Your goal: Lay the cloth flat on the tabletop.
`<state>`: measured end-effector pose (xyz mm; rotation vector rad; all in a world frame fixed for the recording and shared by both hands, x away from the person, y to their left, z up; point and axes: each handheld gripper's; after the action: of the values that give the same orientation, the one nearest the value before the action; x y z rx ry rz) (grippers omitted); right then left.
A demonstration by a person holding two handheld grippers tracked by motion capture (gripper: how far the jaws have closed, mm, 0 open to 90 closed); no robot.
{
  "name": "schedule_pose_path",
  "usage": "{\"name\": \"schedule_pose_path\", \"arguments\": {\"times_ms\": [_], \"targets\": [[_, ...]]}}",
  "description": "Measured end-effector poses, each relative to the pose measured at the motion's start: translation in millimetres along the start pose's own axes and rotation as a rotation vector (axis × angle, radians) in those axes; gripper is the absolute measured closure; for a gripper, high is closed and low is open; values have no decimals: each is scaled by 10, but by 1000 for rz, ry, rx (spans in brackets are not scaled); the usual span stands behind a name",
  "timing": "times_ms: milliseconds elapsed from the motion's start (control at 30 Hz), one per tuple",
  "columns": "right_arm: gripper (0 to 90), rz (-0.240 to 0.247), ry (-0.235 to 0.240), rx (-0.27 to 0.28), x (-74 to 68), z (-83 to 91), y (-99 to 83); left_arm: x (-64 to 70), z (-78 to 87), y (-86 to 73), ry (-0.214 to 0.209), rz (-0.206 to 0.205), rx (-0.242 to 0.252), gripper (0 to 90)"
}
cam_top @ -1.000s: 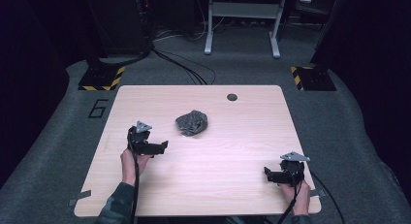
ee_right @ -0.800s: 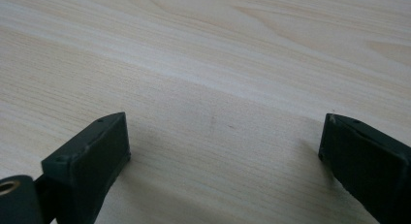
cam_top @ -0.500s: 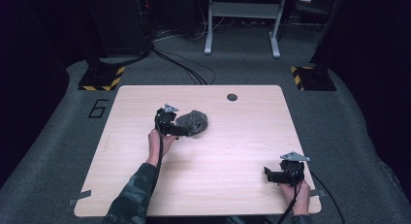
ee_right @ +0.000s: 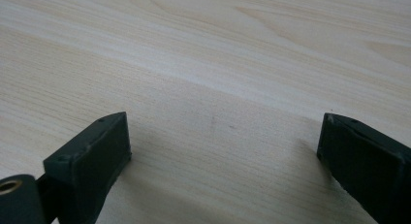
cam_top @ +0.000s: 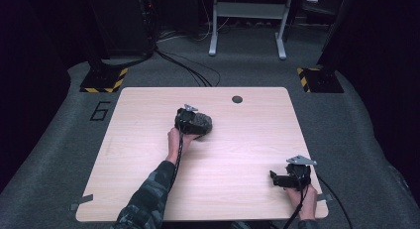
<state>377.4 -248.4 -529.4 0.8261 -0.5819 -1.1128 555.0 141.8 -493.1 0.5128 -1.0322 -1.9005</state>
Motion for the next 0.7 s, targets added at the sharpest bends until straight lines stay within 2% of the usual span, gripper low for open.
{"name": "schedule_pose_path", "arguments": {"times_ms": [100,167,200,267,400,533,667,700], "targets": [[47,3,0,1,2,-1,0,14,-72,-41,4,-15,-31,169],[48,2,-2,1,0,-1,0,22,-109,-71,0,-7,-44,244],[49,1,-2,1,1,0,0,33,-129,-91,-1,-2,-46,324],[50,2,-3,2,1,0,-1,53,-155,-110,-2,-3,-54,354],[50,1,-3,2,0,0,-1,93,-167,-126,7,-18,-52,500],[50,1,-3,2,0,0,-1,80,-163,-147,6,-8,-27,619],[54,-13,-5,2,-10,3,-2,103,-112,-126,17,-41,-20,677],[55,-13,-4,2,-9,3,-1,102,-87,-115,15,-39,-11,682]]}}
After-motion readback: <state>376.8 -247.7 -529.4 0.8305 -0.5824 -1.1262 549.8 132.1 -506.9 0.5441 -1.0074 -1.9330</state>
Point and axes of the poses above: each handheld gripper's, and its own axes: z roughly backward along the jaws, y roughly out of its top, x roughly to its right, and after that the axes turned 8 degrees about x, right-handed
